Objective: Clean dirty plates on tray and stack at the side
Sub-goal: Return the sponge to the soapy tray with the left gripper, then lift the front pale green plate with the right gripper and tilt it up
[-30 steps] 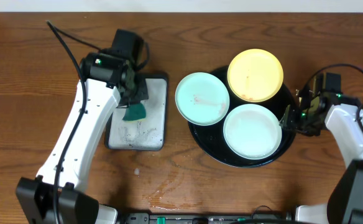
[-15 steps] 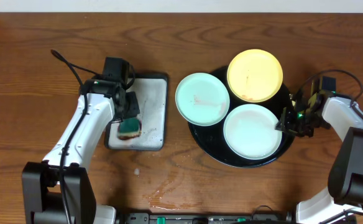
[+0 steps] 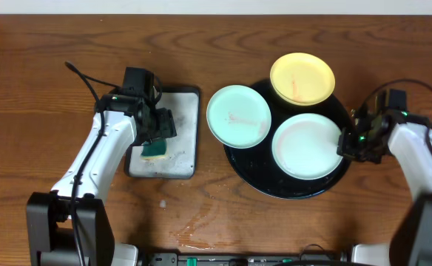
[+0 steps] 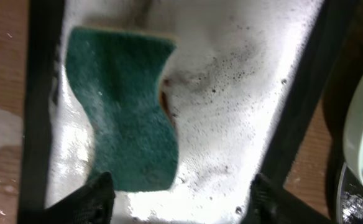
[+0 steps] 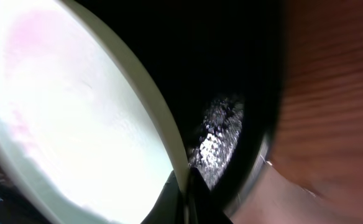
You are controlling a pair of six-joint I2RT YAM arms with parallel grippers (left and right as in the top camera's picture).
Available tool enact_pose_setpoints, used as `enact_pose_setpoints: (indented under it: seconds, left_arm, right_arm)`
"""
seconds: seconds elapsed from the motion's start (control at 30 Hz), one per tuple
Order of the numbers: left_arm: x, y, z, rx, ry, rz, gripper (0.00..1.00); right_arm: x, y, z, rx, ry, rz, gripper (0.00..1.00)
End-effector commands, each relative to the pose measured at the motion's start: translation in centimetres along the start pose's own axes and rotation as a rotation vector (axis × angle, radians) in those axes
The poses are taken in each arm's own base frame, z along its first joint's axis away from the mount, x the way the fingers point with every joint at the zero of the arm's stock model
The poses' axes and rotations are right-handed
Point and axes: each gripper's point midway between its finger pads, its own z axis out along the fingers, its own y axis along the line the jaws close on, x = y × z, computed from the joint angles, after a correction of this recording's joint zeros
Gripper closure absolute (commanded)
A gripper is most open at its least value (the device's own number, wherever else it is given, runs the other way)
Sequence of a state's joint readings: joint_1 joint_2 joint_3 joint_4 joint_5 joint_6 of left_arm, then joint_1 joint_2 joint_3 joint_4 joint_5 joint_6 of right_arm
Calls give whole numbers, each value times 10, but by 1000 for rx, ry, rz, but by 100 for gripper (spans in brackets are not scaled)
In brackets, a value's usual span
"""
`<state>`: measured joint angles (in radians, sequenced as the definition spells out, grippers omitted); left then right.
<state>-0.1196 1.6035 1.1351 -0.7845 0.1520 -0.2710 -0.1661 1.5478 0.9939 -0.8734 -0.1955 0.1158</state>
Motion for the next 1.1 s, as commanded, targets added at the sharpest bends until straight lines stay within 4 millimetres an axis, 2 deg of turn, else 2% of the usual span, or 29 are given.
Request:
enact_pose_setpoints:
  seconds: [0.0, 0.17, 0.33, 0.6, 0.7, 0.83, 1.07]
  left_arm:
    - [2, -5, -5, 31, 5, 4, 21]
    - [2, -5, -5, 31, 5, 4, 20]
    - [2, -5, -5, 31, 5, 4, 19]
    - [2, -5, -5, 31, 5, 4, 19]
    - [2, -5, -5, 31, 5, 4, 18]
    - [2, -5, -5, 31, 5, 4, 18]
    - [2, -5, -5, 31, 5, 4, 18]
  right_arm:
    - [-4, -2, -37, 154, -133, -20, 99]
    - [0, 2, -67, 340, -250, -99, 99]
    - [-5, 15, -87, 464, -366, -197, 99]
    - [-12, 41, -133, 684, -610, -349, 99]
    - [-9, 56, -141, 714, -664, -414, 99]
    - [-2, 76, -142, 706, -674, -541, 99]
    - [5, 89, -152, 733, -724, -606, 99]
